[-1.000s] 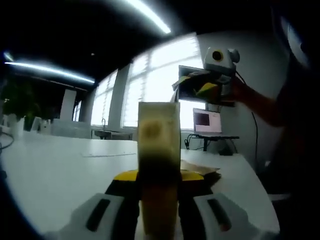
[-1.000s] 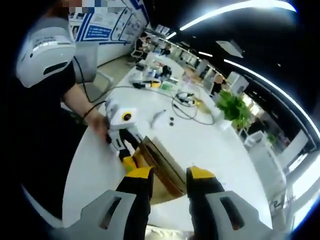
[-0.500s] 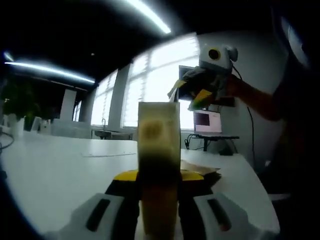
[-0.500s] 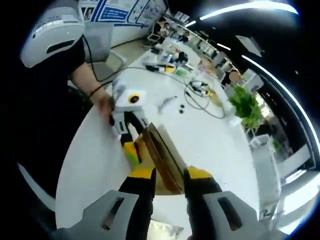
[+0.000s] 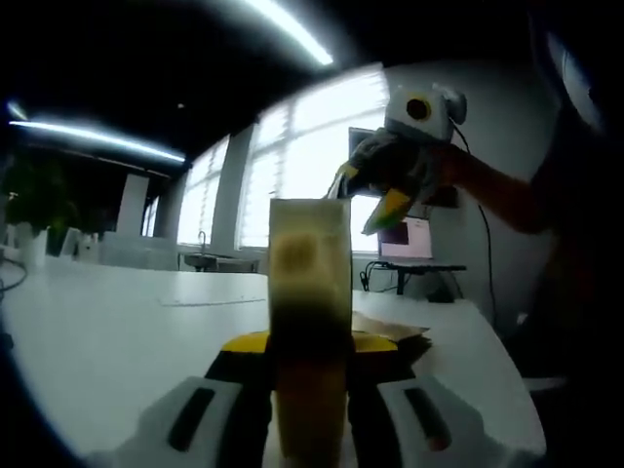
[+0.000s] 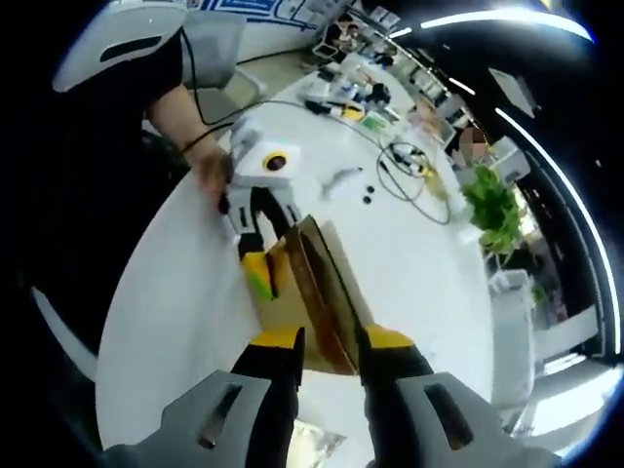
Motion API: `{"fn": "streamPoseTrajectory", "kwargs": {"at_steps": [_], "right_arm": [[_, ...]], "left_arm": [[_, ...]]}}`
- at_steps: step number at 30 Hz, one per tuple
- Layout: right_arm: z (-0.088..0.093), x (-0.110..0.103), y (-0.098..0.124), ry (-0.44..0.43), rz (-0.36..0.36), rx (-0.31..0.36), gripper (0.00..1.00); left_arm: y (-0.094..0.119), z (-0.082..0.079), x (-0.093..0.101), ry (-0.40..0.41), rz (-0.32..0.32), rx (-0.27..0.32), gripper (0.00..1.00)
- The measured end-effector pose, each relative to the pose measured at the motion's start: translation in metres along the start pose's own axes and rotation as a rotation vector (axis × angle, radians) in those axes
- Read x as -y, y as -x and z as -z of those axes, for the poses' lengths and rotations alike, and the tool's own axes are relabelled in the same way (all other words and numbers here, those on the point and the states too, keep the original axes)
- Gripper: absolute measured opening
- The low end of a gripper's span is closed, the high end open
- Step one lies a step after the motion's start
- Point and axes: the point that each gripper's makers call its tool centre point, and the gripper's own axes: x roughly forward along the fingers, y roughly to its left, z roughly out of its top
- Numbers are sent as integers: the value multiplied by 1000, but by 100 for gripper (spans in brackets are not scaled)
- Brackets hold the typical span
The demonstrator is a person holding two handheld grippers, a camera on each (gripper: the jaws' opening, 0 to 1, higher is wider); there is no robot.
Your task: Extract single mask from mask box in order stack masks on table
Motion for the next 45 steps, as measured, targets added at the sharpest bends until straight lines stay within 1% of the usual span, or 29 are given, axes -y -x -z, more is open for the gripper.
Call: {"fn": "streamPoseTrajectory", "kwargs": {"at_steps": [4, 8, 10, 12, 14, 16, 20, 23, 28, 33, 38, 39, 41, 42, 45], "right_arm": [[1, -4, -2, 25, -21, -19, 20], [0, -2, -3, 47, -34, -36, 20], [1, -2, -5, 68, -48, -56, 19], [1, 0, -6, 103, -55, -75, 16], [-2, 3, -7, 138, -66, -80, 8], [-4, 3, -8, 130, -80, -80, 7], [-6, 4, -12, 143, -101, -93, 7], [-7, -2, -16, 133, -148, -100, 6], [-9, 2, -19, 146, -154, -108, 5], [-16, 2, -19, 105, -193, -74, 6], [-19, 4, -22, 106, -201, -71, 6], [-22, 2, -23, 78, -215, -53, 6], [-25, 4, -24, 91, -209, -44, 5], [-27, 5, -25, 83, -206, -36, 5], [-26, 2, -29, 80, -219, -43, 6]], "left_arm": [[0, 1, 0, -1, 1, 0, 31], [0, 1, 1, -6, 3, -1, 31], [0, 2, 1, -8, 3, -1, 31], [0, 2, 1, -12, 4, -1, 31], [0, 2, 2, -17, 6, -2, 31], [0, 2, 2, -23, 7, -3, 31], [0, 2, 3, -23, 8, -3, 31], [0, 2, 3, -25, 9, -3, 31], [1, 2, 2, -22, 7, -3, 31], [1, 3, 2, -32, 7, -3, 31], [1, 3, 1, -32, 6, -2, 31], [2, 3, 1, -37, 6, -2, 31], [1, 4, 2, -50, 9, -6, 31], [1, 4, 3, -53, 11, -5, 31], [1, 4, 3, -52, 11, -6, 31]]}}
